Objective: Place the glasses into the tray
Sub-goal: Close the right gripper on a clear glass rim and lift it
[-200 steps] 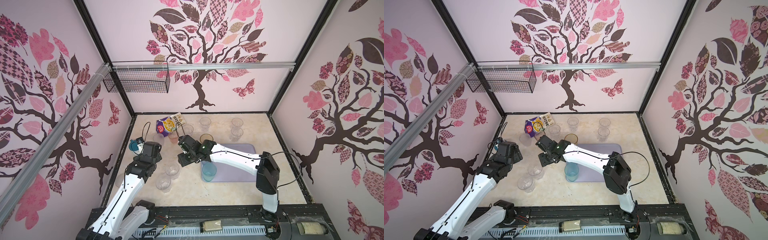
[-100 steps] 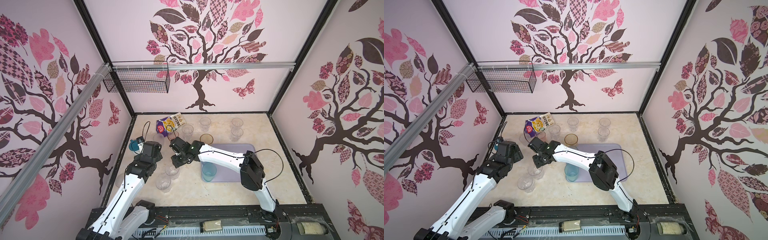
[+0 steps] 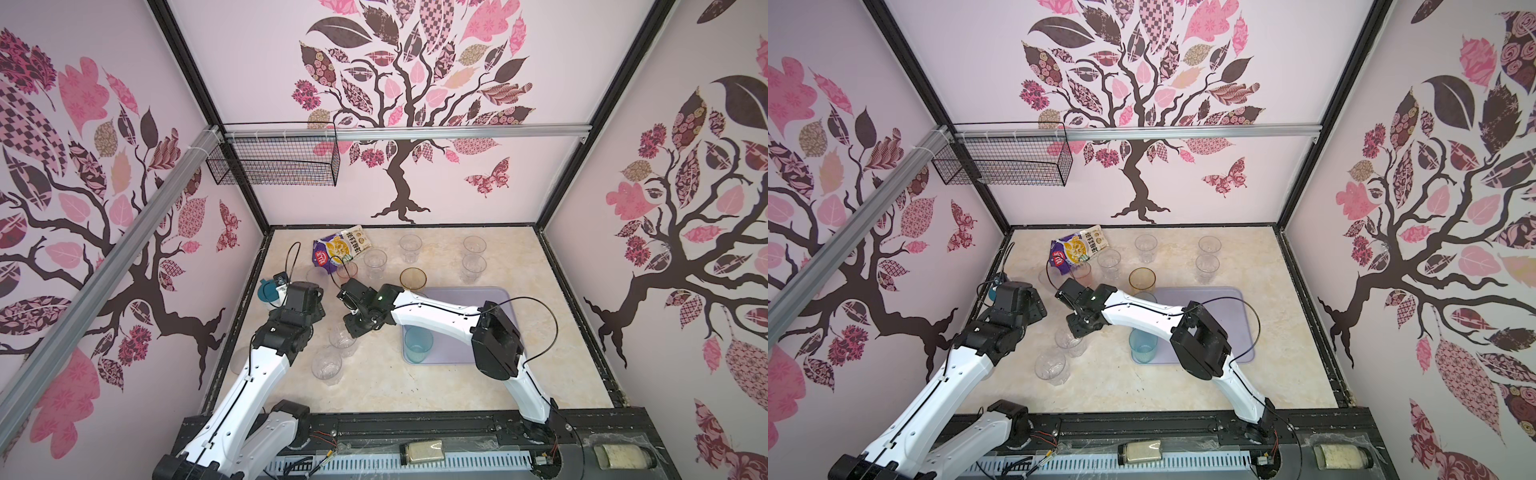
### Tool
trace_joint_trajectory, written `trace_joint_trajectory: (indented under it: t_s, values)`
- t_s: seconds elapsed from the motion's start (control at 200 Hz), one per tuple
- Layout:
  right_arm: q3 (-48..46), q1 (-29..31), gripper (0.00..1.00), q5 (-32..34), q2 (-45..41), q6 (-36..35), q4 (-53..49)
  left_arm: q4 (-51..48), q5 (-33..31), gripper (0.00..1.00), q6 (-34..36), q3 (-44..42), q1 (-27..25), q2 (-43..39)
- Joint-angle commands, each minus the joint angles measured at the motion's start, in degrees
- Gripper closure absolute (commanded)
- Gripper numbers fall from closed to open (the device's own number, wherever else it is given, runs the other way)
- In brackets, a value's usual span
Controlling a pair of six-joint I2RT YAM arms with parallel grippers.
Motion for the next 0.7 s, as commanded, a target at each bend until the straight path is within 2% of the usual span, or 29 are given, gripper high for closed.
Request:
trace_joint_trajectory:
  t_s: [0.0,0.13,0.285,0.495,0.695]
  values:
    - [2.0,0.3,0.86,0.8,0.9,0.2,-1.2,1.3,-0.3,0.19,0.8,-1.6,0.4,-0.1]
    - [2.2,0.3,0.94,1.9,-0.3,-0.5,-1.6,0.7,0.0,0.2,0.2,-1.6,0.4,-0.8]
    - [1.7,0.3,0.96,2.2,-4.2,-1.6,-2.3,-1.1,1.4,0.22,-1.0,0.1,0.3,-3.6]
    - [1.5,-0.2,0.96,3.2,-11.8,-2.9,-3.3,-4.8,1.3,0.24,1.6,9.4,0.3,-7.8]
    - [-0.2,-4.1,0.97,4.2,-20.3,-3.0,-3.1,-5.7,-1.1,0.26,6.3,18.2,-2.4,-5.9]
